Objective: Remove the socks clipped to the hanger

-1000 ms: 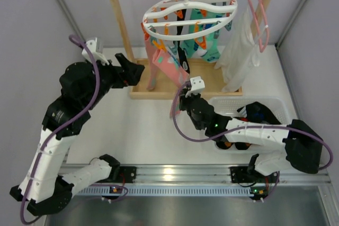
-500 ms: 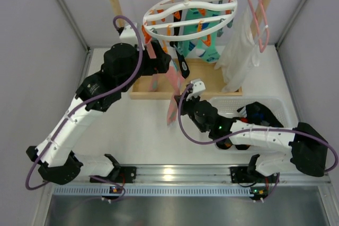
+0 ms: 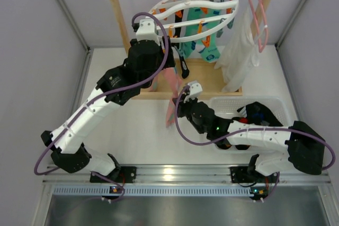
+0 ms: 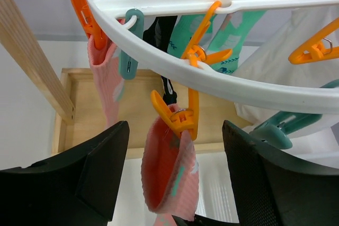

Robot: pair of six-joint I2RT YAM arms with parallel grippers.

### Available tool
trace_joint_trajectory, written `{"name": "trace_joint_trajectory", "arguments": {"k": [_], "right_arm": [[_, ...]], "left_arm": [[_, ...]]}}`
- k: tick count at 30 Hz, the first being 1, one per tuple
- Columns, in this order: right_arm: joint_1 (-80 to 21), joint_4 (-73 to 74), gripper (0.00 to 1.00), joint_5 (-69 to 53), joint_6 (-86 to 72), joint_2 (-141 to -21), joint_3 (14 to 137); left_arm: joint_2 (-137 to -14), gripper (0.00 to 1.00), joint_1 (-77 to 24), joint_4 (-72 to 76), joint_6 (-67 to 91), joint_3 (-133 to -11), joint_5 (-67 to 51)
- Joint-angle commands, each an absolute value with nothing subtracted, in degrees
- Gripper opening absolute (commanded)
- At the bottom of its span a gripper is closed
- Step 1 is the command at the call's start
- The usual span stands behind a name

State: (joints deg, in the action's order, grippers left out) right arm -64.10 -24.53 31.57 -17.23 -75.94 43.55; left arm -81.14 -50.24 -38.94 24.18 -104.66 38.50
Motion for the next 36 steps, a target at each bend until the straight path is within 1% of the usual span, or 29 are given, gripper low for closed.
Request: {"name": "trace_joint_trajectory", "arguments": {"k": [1, 2, 3, 6, 10, 12, 15, 17, 18, 23, 25, 27, 29, 30, 32, 33, 36], "right_arm": [[-65.57, -25.93, 0.00, 30.59, -18.37, -76.90, 45.09], [-65.57, -26.10, 0.00, 30.59, -18.46, -76.99, 45.00], [-65.57, -26.19, 0.00, 30.24, -18.63, -77.08, 44.91], [-65.65, -26.37, 0.00, 29.80, -18.72, -76.99, 44.74], [-65.65, -27.07, 0.00, 28.92, -18.19, -77.17, 44.39], [-65.74, -27.51, 0.00, 28.04, -18.19, -77.26, 44.30], [-65.65, -27.86, 0.00, 27.33, -18.11, -77.61, 44.30], [-65.66, -27.86, 0.00, 27.25, -18.11, -77.70, 44.38], [-65.65, -27.86, 0.00, 27.07, -18.11, -77.61, 44.38], [-65.74, -27.77, 0.00, 26.89, -17.75, -77.26, 44.30], [-65.74, -27.77, 0.00, 26.89, -17.58, -77.08, 44.03], [-65.74, -27.77, 0.00, 26.90, -17.49, -76.73, 43.95], [-65.74, -27.86, 0.00, 26.98, -17.58, -76.47, 43.42], [-65.66, -27.77, 0.00, 27.07, -17.49, -76.29, 43.33], [-65.65, -28.04, 0.00, 27.24, -17.49, -75.68, 42.72], [-65.65, -28.12, 0.00, 27.25, -17.40, -75.41, 42.54], [-65.66, -28.21, 0.00, 26.90, -17.40, -74.10, 41.58]], "left_arm": [[-82.09, 0.73, -50.36, -34.89, 21.62, -108.01, 40.34], [-82.26, 0.73, -50.36, -34.72, 21.36, -108.19, 40.95], [-82.53, 0.69, -50.36, -34.54, 21.18, -108.19, 41.48], [-82.53, 0.68, -50.36, -32.79, 20.30, -107.49, 42.63], [-82.97, 0.63, -50.36, -30.85, 19.34, -106.79, 43.24], [-83.41, 0.63, -50.36, -29.80, 18.99, -106.35, 43.07], [-84.02, 0.55, -50.27, -28.74, 18.55, -106.08, 42.98], [-84.37, 0.53, -50.27, -27.86, 18.11, -106.17, 42.89], [-84.55, 0.50, -50.27, -27.69, 17.93, -106.26, 43.06], [-85.08, 0.49, -50.27, -26.63, 17.05, -106.44, 43.50], [-85.34, 0.42, -50.27, -26.37, 16.79, -106.43, 43.59], [-85.60, 0.38, -50.27, -26.10, 16.44, -106.44, 43.59], [-85.95, 0.31, -50.19, -26.01, 16.26, -106.52, 43.68], [-86.04, 0.31, -50.19, -25.93, 16.26, -106.52, 43.77], [-86.22, 0.24, -50.10, -25.93, 16.35, -106.44, 43.77], [-86.31, 0.23, -50.01, -25.93, 16.43, -106.44, 43.68], [-86.22, 0.23, -49.92, -25.93, 16.61, -106.09, 43.51]]}}
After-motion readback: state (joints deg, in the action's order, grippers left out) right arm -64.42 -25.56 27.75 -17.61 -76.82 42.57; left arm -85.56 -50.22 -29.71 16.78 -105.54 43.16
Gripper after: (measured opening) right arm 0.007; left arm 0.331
